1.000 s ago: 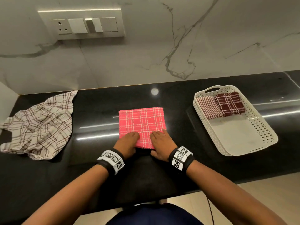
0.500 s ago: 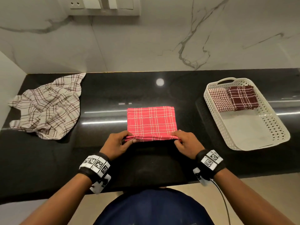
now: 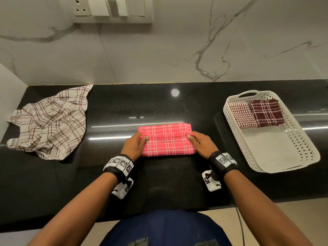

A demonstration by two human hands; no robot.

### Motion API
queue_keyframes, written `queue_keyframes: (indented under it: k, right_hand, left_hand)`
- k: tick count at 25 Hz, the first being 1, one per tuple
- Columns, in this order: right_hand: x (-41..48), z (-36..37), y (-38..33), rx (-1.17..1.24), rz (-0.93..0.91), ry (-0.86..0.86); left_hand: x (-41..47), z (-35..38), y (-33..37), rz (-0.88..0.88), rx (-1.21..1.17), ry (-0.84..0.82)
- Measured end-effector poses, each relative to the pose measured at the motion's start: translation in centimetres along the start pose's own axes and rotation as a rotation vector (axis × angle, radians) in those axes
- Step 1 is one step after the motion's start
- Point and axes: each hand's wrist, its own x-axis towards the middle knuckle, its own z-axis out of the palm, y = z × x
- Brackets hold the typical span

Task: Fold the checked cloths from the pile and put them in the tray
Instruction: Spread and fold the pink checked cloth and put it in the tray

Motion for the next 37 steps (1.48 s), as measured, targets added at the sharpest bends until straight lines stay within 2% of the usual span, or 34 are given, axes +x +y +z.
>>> queue_keyframes:
  k: [4, 6, 12, 18, 25, 29, 31, 32, 33, 35, 36, 37]
  right_hand:
    - [0.6, -0.4, 0.4, -0.033, -0.048, 0.096]
    - [1.6, -0.7, 0.1, -0.062, -0.05, 0.132]
    - [4.6, -0.3, -0.5, -0.166, 0.103, 0.09]
    - [4.9, -0.7, -0.3, -0.173, 0.114, 0.112]
    - [6.0, -0.3, -0.5, -0.255, 0.185, 0.076]
    - [5.6, -0.4, -1.7, -0.388, 0.289, 0.163]
    - [4.2, 0.0, -2.1, -0.536, 0.138, 0.327]
    - [3.7, 0.7, -2.4, -0.561, -0.018, 0.374]
    - [3.5, 1.6, -2.9, -0.557, -0.169, 0.342]
    - [4.0, 3.9, -4.2, -0.541, -0.323, 0.097]
    - [4.5, 5.0, -4.8, -0.58, -0.315, -0.033]
    - [4.9, 5.8, -5.0, -0.637, -0.286, -0.129]
  left_hand:
    - [0.7, -0.5, -0.1, 0.032, 0.013, 0.08]
    - [1.9, -0.8, 0.3, -0.008, -0.003, 0.106]
    - [3.4, -0.3, -0.5, -0.121, 0.097, 0.09]
    - [4.8, -0.2, 0.5, -0.159, 0.038, 0.086]
    - [5.7, 0.0, 0.8, -0.239, 0.124, 0.063]
    - [4.8, -0.9, 1.9, -0.29, 0.273, 0.097]
    - [3.5, -1.3, 2.2, -0.182, 0.374, 0.263]
    - [2.7, -1.1, 2.5, -0.034, 0.401, 0.353]
    - [2.1, -0.7, 2.9, 0.144, 0.409, 0.389]
    - [1.4, 1.1, 3.9, 0.403, 0.438, 0.214]
    - [1.4, 2.1, 4.1, 0.421, 0.498, 0.079]
    - [1.5, 2.8, 4.0, 0.368, 0.568, -0.042]
